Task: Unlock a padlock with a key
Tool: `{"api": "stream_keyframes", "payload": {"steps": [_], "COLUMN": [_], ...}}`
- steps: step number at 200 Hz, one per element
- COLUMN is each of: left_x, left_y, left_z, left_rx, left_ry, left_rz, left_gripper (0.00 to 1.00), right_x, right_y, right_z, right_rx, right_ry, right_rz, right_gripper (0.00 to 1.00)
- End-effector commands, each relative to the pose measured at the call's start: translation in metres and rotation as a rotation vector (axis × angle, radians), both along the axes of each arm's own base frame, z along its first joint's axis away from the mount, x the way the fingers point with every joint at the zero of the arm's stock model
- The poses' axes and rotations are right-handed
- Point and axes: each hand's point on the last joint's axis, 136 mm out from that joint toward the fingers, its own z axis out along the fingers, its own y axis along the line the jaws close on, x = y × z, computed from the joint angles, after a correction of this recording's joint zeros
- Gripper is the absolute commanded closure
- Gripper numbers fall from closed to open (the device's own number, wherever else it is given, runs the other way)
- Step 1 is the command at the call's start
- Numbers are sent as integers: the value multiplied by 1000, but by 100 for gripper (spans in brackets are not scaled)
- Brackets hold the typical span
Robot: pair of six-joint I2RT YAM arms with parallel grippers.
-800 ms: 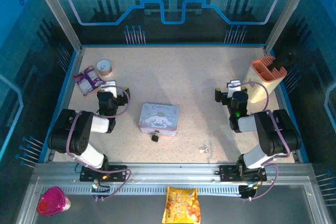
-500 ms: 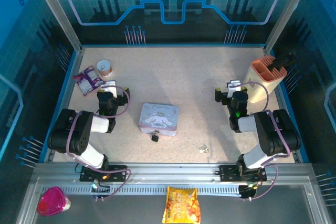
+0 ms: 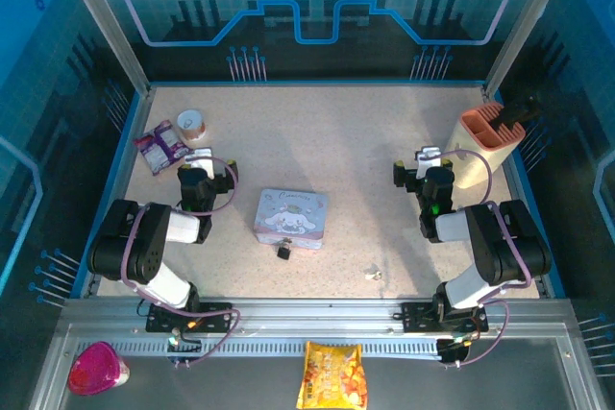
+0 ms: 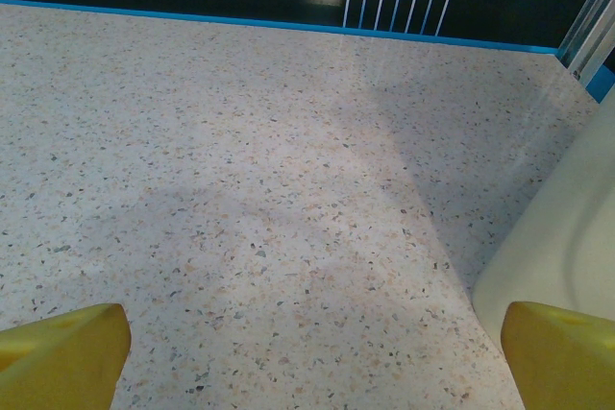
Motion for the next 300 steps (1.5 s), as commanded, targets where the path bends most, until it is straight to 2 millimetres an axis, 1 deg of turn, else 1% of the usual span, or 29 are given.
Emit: {"api": "stream_keyframes", "payload": {"steps": [1, 33, 43, 56, 65, 86, 108, 113, 114, 117, 118, 130, 146, 150, 151, 156, 170, 172, 175, 181, 195, 201, 209, 220, 231, 237, 249, 281, 300], "left_x": [4, 4, 4, 3, -1, -12, -21, -24, -24, -26, -26, -31, -39, -41, -41, -44, -52, -53, -55, -59, -71, -77, -87, -100, -110, -114, -122, -136, -142], "left_y": [0, -1, -11, -17, -21, -31, -43, -46, -47, -48, -48, -52, -51, -50, -49, -46, -37, -35, -32, -28, -26, -25, -22, -21, -27, -35, -49, -80, -102], "left_z": [10, 10, 9, 11, 14, 26, 49, 57, 62, 65, 63, 82, 106, 113, 114, 122, 135, 136, 138, 142, 149, 151, 152, 152, 153, 154, 155, 142, 135], "left_rx": [-16, -14, -17, -12, 2, 38, 76, 82, 82, 80, 79, 41, -57, -87, -96, -136, -244, -263, -291, -330, -410, -441, -489, -552, -593, -604, -606, -611, -616], "left_ry": [-28, -31, -27, -38, -65, -105, -128, -132, -141, -139, -128, -129, -122, -121, -122, -123, -98, -93, -88, -70, -33, -17, 0, 7, -3, -3, 13, 192, 278], "left_rz": [-7, -13, -73, -108, -132, -160, -205, -209, -210, -212, -213, -215, -177, -161, -157, -129, -40, -26, 0, 39, 78, 90, 124, 141, 102, 48, -48, -189, -261], "left_gripper": [1, 1, 1, 1, 1, 1, 1, 1, 1, 1, 1, 1, 1, 1, 1, 1, 1, 1, 1, 1, 1, 1, 1, 1, 1, 1, 1, 1, 1], "right_x": [3, 3, 3, 2, 1, -8, -16, -18, -18, -19, -19, -26, -33, -36, -36, -40, -51, -52, -55, -62, -78, -85, -97, -112, -123, -129, -138, -156, -167], "right_y": [-1, -1, -1, 1, 6, 18, 26, 29, 30, 32, 33, 39, 45, 45, 46, 47, 46, 46, 45, 45, 45, 47, 44, 33, 38, 43, 45, 55, 72], "right_z": [8, 8, 8, 8, 10, 23, 36, 41, 43, 46, 48, 60, 81, 81, 85, 89, 109, 114, 113, 121, 140, 147, 147, 148, 154, 155, 153, 140, 132], "right_rx": [-3, -3, -3, -5, -10, -31, -82, -94, -95, -100, -102, -119, -91, -75, -68, -39, 52, 66, 82, 124, 229, 275, 342, 433, 466, 479, 490, 470, 450], "right_ry": [-26, -24, -24, -27, -38, -86, -94, -106, -109, -117, -121, -141, -143, -119, -126, -103, -62, -67, -35, -18, 14, 19, 55, 70, 64, 67, 98, 249, 336], "right_rz": [-9, -9, -9, 3, 33, 92, 109, 116, 118, 123, 125, 137, 138, 141, 141, 143, 121, 118, 115, 106, 105, 117, 95, 27, 88, 126, 137, 163, 215], "right_gripper": [0, 0, 0, 0, 0, 0, 0, 0, 0, 0, 0, 0, 0, 0, 0, 0, 0, 0, 0, 0, 0, 0, 0, 0, 0, 0, 0, 0, 2]}}
